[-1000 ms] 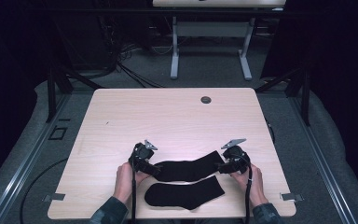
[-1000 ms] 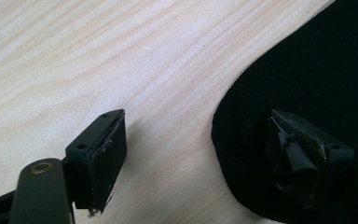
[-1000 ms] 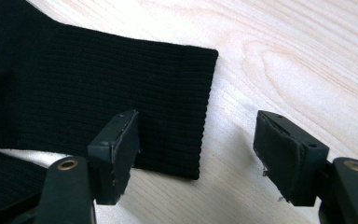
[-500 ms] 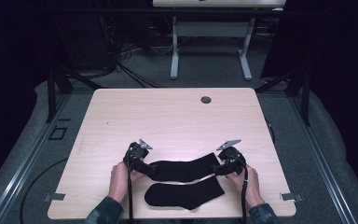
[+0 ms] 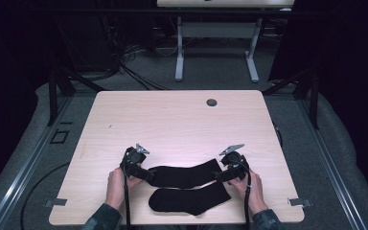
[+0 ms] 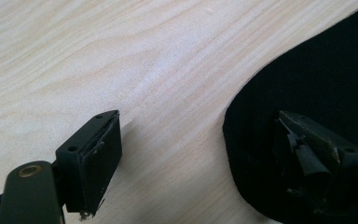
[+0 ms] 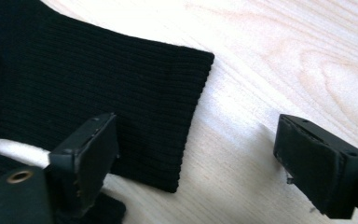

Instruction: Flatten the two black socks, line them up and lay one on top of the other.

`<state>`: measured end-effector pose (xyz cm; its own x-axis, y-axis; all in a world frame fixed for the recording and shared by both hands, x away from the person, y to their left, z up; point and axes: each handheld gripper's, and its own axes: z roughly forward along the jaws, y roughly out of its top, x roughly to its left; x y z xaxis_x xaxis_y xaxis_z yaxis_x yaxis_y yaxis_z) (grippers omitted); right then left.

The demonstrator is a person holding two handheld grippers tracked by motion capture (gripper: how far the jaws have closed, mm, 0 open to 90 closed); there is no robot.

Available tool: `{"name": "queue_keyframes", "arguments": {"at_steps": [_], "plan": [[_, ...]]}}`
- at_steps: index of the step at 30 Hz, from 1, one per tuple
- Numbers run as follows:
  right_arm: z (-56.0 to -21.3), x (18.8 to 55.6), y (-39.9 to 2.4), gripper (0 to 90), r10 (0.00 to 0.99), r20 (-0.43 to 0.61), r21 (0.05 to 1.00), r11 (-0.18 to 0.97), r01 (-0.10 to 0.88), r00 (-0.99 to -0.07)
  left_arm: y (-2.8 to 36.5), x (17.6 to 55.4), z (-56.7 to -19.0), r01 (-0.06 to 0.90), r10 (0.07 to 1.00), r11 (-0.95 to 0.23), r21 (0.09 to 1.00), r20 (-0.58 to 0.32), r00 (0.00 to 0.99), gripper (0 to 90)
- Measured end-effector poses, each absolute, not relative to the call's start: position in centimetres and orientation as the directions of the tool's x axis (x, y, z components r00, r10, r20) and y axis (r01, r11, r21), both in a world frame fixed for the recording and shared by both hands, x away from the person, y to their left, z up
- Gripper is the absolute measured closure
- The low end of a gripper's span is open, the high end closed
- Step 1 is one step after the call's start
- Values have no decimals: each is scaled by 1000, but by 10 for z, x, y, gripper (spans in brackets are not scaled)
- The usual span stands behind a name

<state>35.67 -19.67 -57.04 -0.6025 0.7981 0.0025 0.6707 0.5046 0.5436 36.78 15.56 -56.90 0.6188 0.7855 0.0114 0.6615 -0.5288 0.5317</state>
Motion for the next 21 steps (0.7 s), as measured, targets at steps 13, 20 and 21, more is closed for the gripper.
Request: {"name": "queue_keyframes", "arguments": {"at_steps": [13,20,21], "plan": [[-548,343,-223,9,816,33,651,421,632,-577,170,353,-548,625,811,-460,631,12,585,36],[-539,323,-251,0,828,43,701,373,608,-558,192,338,-550,632,834,-422,650,6,551,6],[-538,320,-254,0,833,44,702,367,610,-552,195,336,-552,635,840,-415,652,5,543,5]]}}
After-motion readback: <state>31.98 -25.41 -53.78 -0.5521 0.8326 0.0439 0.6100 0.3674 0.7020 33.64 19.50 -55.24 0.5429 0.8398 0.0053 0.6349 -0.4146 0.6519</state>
